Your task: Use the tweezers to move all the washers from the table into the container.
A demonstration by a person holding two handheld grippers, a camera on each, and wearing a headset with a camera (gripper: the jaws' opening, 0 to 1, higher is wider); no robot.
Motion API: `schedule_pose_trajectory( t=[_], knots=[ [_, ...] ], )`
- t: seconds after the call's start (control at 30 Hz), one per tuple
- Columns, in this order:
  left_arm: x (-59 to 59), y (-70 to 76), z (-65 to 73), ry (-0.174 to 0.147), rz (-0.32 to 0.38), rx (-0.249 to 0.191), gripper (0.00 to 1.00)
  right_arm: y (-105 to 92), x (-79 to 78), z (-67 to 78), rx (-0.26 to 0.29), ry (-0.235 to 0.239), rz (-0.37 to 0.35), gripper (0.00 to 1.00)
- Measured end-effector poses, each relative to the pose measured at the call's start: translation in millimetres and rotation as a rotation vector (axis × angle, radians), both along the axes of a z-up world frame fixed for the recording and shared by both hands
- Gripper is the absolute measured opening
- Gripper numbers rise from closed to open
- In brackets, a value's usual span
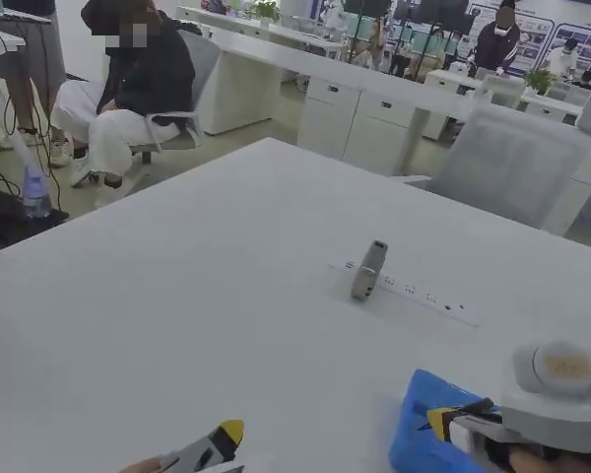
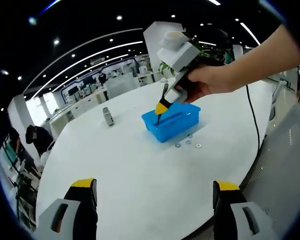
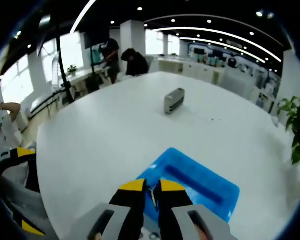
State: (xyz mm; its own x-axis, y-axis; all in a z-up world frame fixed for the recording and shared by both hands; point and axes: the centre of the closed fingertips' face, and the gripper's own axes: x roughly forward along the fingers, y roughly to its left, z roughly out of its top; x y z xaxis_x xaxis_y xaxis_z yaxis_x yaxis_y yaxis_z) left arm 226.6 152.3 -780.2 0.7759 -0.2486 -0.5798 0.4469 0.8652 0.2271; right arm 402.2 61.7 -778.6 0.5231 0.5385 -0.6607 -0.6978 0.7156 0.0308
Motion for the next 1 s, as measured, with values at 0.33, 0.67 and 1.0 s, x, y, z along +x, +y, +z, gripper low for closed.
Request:
schedule_pose_trajectory(
  t=[0.33, 0.67, 1.0],
  knots=[
    [0.2, -0.2, 1.6, -0.006, -0.006, 0.0, 0.99, -11.9, -38.1, 29.4, 0.134, -0.016, -0.058, 0.05],
    [0.6, 0.9, 3.8, -0.016, 0.002, -0.008, 0.97, -16.6, -62.9, -9.7, 0.028, 0.045, 0.0, 0.05],
    [0.6, 1.8, 3.2, -0.013, 0.005, -0.002, 0.96, -13.4, -62.1, -45.4, -0.085, 0.111, 0.046, 0.05]
  ],
)
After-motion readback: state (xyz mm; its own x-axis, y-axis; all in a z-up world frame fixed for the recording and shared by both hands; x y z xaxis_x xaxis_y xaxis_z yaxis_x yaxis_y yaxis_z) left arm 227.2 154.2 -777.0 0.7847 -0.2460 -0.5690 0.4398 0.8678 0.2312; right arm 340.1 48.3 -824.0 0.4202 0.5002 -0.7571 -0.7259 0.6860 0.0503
